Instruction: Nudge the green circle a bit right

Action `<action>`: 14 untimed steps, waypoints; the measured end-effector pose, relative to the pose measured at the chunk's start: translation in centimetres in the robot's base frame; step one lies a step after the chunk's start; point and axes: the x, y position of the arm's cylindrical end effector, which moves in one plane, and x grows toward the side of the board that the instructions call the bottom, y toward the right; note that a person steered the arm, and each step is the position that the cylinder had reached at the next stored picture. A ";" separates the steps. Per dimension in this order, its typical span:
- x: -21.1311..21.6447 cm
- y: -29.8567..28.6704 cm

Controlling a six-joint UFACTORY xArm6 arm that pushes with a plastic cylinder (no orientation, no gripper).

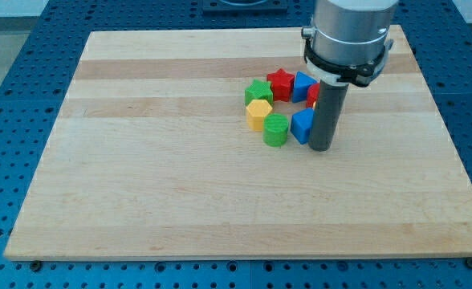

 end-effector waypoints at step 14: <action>-1.1 -8.9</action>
